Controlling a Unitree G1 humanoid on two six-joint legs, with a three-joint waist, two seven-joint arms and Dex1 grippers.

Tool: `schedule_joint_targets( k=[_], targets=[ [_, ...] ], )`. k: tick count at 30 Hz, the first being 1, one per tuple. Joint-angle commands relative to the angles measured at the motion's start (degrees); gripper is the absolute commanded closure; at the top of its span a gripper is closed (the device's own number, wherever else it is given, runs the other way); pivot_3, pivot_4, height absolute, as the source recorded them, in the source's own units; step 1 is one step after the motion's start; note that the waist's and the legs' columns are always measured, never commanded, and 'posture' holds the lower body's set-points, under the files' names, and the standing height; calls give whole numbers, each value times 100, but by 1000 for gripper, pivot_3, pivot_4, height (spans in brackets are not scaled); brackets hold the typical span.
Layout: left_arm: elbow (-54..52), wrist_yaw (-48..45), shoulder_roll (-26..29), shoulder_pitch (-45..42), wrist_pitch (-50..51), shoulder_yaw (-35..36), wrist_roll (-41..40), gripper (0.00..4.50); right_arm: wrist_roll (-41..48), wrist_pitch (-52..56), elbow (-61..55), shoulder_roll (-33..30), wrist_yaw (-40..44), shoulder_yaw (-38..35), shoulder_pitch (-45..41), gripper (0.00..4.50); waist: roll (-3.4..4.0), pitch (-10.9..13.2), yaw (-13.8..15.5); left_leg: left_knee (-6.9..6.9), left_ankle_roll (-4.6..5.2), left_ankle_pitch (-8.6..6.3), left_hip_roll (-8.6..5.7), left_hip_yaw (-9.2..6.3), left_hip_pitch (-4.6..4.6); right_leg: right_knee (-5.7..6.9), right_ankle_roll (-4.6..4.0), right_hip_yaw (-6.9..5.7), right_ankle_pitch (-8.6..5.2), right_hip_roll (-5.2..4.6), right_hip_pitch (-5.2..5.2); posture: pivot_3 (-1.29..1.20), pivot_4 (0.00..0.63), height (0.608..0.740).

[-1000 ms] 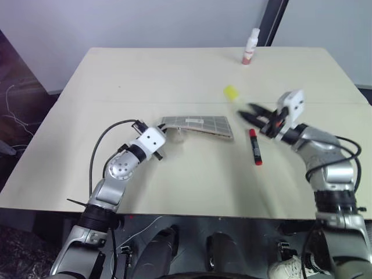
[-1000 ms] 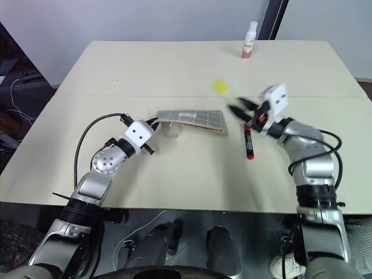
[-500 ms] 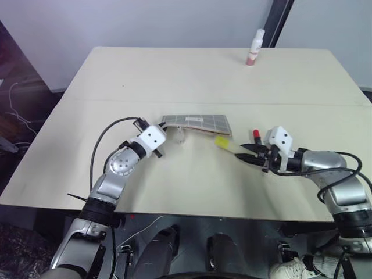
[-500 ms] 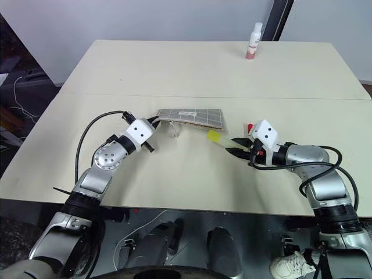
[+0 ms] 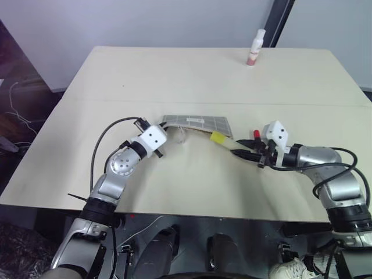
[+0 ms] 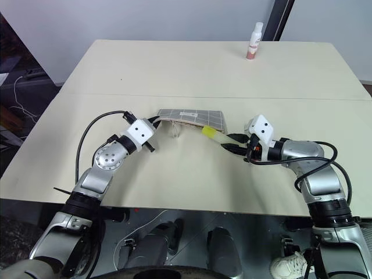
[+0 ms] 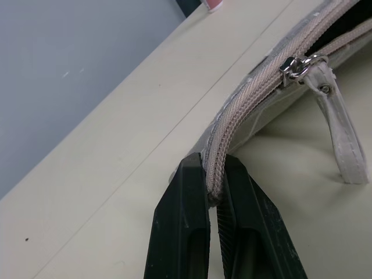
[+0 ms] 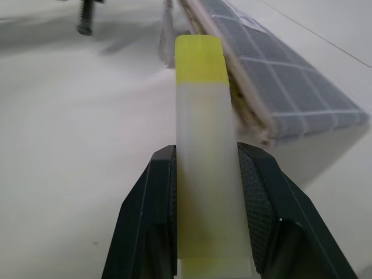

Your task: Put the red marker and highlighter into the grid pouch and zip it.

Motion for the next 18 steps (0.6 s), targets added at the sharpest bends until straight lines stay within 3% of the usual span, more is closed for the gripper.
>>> schedule_joint_targets(
  k=[1,5,18],
  targets=[
    [-255,-26,13,-39,-96,-20,41,4500,-90,106,110,132,-226,-1,-253,3592,0,0,-4,0,0,0,0,0,0,0,0,0,0,1,0,0,150,740],
    [-312,-69,18,-60,-55,-37,52,4500,-397,39,302,149,-411,125,-354,3592,0,0,1,-1,0,0,0,0,0,2,1,0,0,0,-1,0,150,740],
    [-353,-283,125,-60,-93,-158,270,4500,-53,837,-210,328,-458,95,-698,3592,0,0,7,0,0,1,0,0,-1,3,1,1,0,1,-1,0,150,740]
  ],
)
